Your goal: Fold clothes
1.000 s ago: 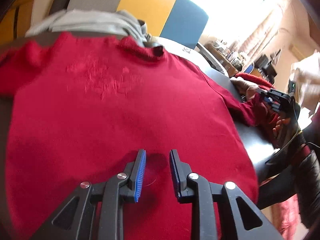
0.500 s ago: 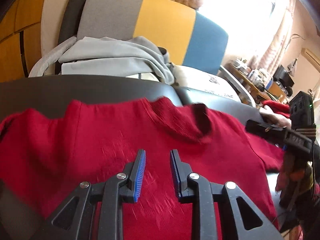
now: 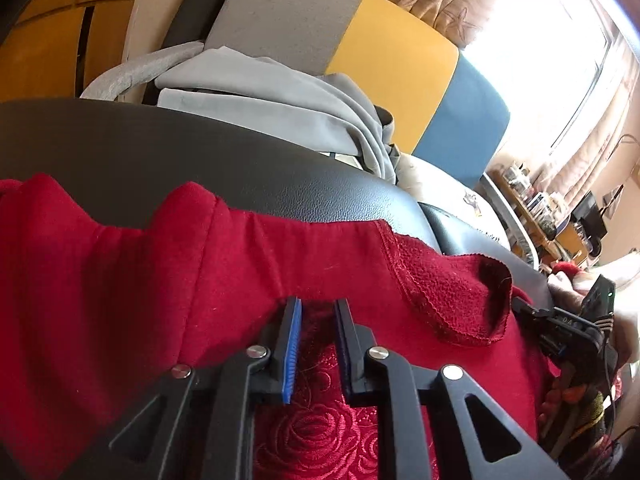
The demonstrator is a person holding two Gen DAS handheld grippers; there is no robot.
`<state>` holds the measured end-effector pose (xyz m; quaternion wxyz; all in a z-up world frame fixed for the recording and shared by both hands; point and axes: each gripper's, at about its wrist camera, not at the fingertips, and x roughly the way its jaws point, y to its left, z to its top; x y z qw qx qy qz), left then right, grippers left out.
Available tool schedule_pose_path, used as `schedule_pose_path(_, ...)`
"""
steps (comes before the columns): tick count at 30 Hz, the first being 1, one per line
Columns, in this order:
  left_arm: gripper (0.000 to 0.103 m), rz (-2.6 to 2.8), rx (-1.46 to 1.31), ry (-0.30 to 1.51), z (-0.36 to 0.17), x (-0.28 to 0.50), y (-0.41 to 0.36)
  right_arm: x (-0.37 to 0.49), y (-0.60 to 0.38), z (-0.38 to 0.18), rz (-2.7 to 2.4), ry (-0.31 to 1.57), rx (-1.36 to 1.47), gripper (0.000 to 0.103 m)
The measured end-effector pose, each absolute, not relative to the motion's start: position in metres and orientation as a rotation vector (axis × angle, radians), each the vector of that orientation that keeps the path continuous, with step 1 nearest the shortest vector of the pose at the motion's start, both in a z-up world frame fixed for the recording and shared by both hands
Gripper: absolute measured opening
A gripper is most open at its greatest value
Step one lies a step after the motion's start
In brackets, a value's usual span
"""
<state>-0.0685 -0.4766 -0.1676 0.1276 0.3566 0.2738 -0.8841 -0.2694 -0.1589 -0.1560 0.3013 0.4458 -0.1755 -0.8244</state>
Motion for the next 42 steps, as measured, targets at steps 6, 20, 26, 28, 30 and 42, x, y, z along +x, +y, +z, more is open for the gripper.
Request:
schedule_pose_path(6,0.023,-2.551,1.060,0.711,-0.152,-0.070,-0.465,-0.261,-0.156,-0.143,-2.181,-0.444,1.186,0.005)
schedule_pose_path(20,0.027,-2.645,1.162,0.666,-0.147,0.007,-0.382,-0.152,0.047,-0.128,-2.303,-0.556,1.189,0.063)
schedule_pose_path(26,0.027,-2.631,1.125,0.735,-0.154,0.018,-0.385,-0.118,0.117,-0.129,-2.337,-0.544,1.286,0.069)
schedule_pose_path(28,0.027,-2.626,1.115,0.762,-0.155,0.019,-0.386,-0.108,0.124,-0.133,-2.271,-0.557,1.292,0.071)
schedule_pose_path(30,0.027,-2.629,1.113,0.750,-0.155,0.019,-0.385,-0.108,0.123,-0.132,-2.309,-0.506,1.268,0.073)
schedule_pose_path(42,0.027,-2.639,1.099,0.778,-0.157,0.023,-0.387,-0.166,0.234,-0.126,-2.782,-0.803,1.169,0.069)
